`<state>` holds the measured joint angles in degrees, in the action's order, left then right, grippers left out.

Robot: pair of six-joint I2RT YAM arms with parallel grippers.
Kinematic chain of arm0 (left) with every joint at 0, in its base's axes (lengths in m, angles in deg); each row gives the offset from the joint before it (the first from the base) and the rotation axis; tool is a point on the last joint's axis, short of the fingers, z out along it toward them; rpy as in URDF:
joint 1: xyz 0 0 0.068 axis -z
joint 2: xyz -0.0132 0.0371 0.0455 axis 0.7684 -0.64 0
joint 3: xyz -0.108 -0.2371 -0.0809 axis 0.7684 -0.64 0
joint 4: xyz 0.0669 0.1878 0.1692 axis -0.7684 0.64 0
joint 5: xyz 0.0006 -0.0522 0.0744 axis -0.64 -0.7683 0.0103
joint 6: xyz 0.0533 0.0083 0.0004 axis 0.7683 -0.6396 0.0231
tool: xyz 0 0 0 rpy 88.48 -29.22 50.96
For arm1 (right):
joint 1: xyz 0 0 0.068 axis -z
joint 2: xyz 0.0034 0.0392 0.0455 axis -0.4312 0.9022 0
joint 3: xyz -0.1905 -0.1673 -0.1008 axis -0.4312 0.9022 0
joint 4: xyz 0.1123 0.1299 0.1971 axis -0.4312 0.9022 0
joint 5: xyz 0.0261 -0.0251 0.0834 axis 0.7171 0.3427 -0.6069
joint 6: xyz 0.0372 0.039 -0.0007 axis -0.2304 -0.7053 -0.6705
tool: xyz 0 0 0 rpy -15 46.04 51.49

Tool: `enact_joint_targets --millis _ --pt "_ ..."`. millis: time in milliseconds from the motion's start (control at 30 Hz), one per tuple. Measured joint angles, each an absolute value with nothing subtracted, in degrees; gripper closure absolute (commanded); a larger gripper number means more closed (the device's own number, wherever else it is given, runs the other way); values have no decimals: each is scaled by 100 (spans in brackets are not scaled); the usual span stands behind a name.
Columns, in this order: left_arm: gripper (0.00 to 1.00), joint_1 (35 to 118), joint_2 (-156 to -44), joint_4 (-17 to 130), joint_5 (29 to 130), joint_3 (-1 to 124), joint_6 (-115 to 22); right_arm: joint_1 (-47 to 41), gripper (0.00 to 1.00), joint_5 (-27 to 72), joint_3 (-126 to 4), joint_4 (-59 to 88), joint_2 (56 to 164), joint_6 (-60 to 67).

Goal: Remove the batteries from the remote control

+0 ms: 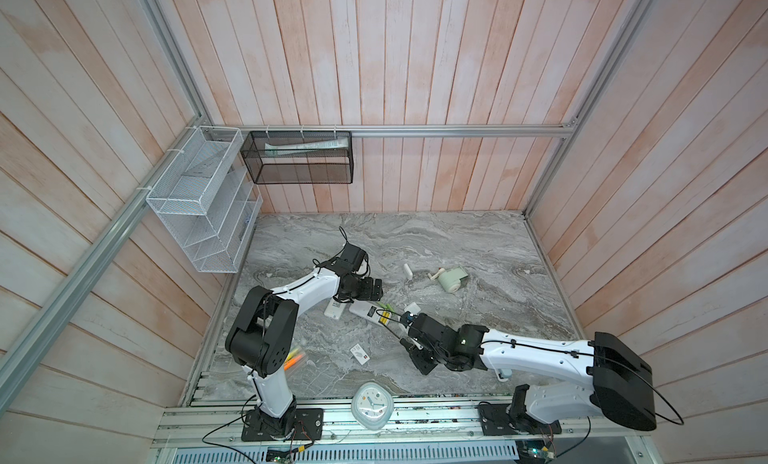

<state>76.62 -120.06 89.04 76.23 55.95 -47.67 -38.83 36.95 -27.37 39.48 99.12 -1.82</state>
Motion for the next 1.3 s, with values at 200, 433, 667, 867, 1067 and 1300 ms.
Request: enact_joint_targets --millis 200,433,667,867,1067,1300 --pt "2 7662 -12111 8898 7704 5822 -4636 -3881 100 3703 -2734 3951 9700 -160" --pt "5 7662 -12478 8694 7627 5925 -4513 -3881 100 3756 -2734 4012 9560 -160" --pt "5 7728 -12518 8506 7542 5660 -4485 -3879 100 3813 -2734 4067 9514 -160" --pt "5 7813 -12177 8373 7522 5201 -4546 -3846 100 3859 -2732 4077 9512 -160" --pt "5 7883 -11847 8384 7535 4812 -4627 -3671 100 3872 -2732 4088 9512 -167" --pt "5 7911 -11549 8528 7546 4533 -4697 -3265 100 3693 -2732 4056 9573 -270"
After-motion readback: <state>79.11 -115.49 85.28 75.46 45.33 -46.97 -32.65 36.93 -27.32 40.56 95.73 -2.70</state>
